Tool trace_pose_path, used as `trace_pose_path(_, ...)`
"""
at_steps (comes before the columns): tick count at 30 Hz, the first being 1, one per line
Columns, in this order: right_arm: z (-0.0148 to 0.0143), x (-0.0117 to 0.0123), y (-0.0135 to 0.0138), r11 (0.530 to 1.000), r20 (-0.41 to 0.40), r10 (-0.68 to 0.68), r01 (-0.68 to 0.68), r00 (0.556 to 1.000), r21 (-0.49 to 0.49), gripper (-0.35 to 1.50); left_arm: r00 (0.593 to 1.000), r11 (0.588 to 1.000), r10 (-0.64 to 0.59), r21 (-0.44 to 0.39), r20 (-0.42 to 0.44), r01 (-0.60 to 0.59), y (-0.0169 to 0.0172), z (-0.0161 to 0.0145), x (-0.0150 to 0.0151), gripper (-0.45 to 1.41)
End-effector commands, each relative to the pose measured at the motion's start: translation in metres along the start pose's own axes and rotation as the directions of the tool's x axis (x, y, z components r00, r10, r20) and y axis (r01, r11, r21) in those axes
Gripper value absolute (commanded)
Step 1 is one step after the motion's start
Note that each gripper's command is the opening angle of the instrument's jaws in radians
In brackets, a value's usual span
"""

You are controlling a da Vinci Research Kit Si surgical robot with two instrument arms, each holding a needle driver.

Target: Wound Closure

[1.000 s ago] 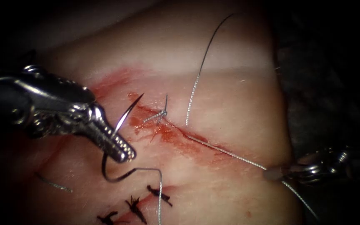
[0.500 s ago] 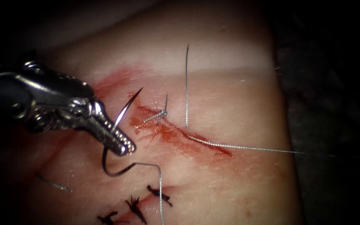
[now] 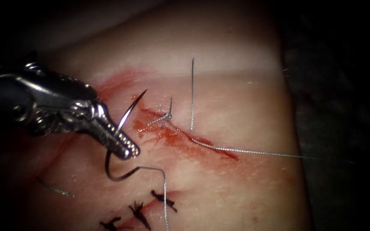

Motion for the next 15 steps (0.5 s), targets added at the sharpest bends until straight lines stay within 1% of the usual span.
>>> trace_pose_path(1, 0.0005, 0.0001, 0.0001, 1.0, 0.004, 0.004, -0.004, 1.0, -0.013, -0.35, 1.0, 1.0, 0.0, 0.0, -0.001, 0.0, -0.0007, 0.0002, 0.0, -0.45)
trace_pose_path(3, 0.0003, -0.0001, 0.0011, 0.999, 0.01, 0.004, -0.003, 1.0, -0.04, -0.35, 1.0, 1.0, 0.0, 0.0, -0.001, 0.0, -0.0007, 0.0002, 0.0, -0.45)
trace_pose_path(7, 0.0001, -0.0001, 0.0021, 0.999, 0.012, 0.011, -0.01, 1.0, -0.047, -0.35, 1.0, 1.0, 0.0, 0.0, -0.001, 0.0, -0.0007, 0.0002, 0.0001, -0.45)
trace_pose_path(15, 0.0, -0.0003, 0.0025, 0.998, 0.015, 0.025, -0.024, 1.0, -0.061, -0.35, 1.0, 1.0, 0.0, 0.0, -0.002, 0.0, -0.0007, 0.0002, 0.0001, -0.45)
